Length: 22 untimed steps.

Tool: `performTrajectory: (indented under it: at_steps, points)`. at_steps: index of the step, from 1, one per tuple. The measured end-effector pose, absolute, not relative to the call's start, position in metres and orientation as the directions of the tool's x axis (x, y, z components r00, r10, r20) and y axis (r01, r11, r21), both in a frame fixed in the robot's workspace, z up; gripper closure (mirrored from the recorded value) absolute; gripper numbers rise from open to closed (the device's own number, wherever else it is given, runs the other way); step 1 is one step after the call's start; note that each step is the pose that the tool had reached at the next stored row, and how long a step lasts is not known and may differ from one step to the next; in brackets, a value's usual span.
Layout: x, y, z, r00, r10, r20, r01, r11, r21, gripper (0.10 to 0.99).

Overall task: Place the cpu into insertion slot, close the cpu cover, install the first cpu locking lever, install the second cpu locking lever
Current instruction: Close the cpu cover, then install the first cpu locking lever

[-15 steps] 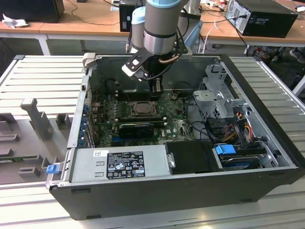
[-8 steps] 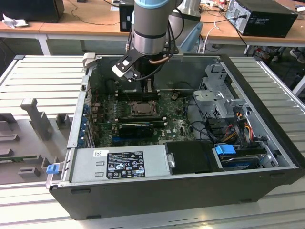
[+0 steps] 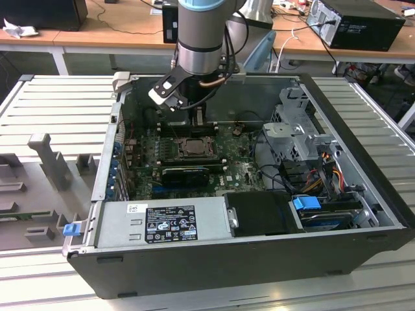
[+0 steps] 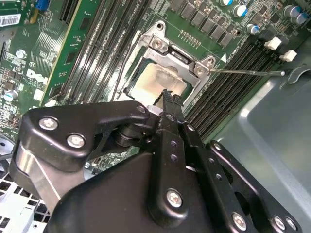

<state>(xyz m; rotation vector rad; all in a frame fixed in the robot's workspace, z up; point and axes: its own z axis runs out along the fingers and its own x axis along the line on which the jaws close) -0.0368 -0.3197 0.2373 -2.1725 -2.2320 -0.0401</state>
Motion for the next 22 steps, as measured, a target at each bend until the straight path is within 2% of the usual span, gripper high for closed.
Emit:
performTrajectory:
  at_steps: [7,15,22]
  points:
    - [-0.038,-0.320,0.239,-0.027,0.999,0.037,1.000,0.027,0.000,0.980]
    - [-0.038,-0.320,0.276,-0.027,0.999,0.036,1.000,0.027,0.000,0.980]
    - [-0.038,-0.320,0.295,-0.027,0.999,0.036,1.000,0.027,0.000,0.980]
